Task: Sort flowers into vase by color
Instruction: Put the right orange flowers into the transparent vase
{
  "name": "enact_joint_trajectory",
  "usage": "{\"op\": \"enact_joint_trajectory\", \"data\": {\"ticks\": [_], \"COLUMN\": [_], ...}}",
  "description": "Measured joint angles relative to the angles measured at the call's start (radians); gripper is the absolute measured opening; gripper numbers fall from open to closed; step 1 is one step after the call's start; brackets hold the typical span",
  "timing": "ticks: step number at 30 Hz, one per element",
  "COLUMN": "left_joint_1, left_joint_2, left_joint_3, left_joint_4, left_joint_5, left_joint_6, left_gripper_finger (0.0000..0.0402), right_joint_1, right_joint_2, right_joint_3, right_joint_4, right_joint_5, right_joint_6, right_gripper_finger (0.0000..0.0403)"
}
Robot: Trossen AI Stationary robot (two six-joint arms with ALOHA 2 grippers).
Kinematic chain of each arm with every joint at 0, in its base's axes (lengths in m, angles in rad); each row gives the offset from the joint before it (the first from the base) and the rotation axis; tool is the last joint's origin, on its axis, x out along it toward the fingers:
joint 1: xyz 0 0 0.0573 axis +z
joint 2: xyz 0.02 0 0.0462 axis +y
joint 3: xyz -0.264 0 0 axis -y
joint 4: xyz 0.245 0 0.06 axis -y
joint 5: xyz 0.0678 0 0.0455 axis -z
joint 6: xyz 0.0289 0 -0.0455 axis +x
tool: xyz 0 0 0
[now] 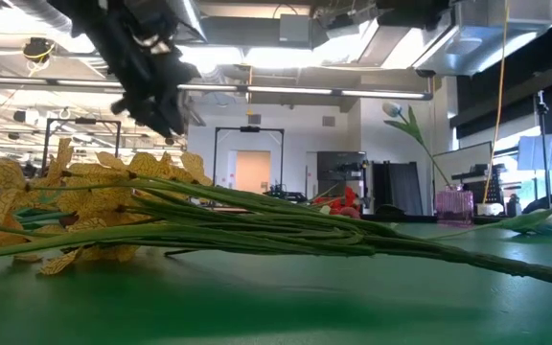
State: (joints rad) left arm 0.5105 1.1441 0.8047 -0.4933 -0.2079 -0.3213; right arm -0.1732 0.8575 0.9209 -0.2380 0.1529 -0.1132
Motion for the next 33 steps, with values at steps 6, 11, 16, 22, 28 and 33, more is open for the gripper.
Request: {"op": "enact_joint_trajectory", "data": {"ticks": [6,11,16,22,28,33], "left_joint_1": [-0.047,-0.048,-0.044,-0.036,-0.032,-0.032], "left_joint_2": [0.163,0.302,0.444,0.61,0.728,0.77], "left_joint_3": [0.0,0.057,0.141,0.275,0.354,0.358], "left_joint_4": [0.261,0.29,0.317,0.314,0.293,0.292], "left_joint_5": [0.175,0.158,0.139,0.141,0.179,0.209], "left_joint_6": [0.131,0.18,0.227,0.257,0.263,0.257], "left_gripper_finger": [0.0169,0.0169,0.0169,0.0169,0.0169,0.0169], "right_joint_1": [0.101,0.144,0.149,0.148,0.148,0.148], "right_joint_2": [0.035,0.066,0.092,0.103,0.101,0.101], "right_joint_3": [0.0,0.0,0.0,-0.001,-0.001,-0.001], "right_joint_4": [0.014,0.003,0.006,0.064,0.065,0.055], "right_joint_5": [0.099,0.175,0.177,0.141,0.131,0.124], "right_joint_6": [0.003,0.021,0.038,0.07,0.089,0.108], "right_gripper_finger": [0.0286,0.0286,0.0286,0.0286,0.0286,0.0286]}}
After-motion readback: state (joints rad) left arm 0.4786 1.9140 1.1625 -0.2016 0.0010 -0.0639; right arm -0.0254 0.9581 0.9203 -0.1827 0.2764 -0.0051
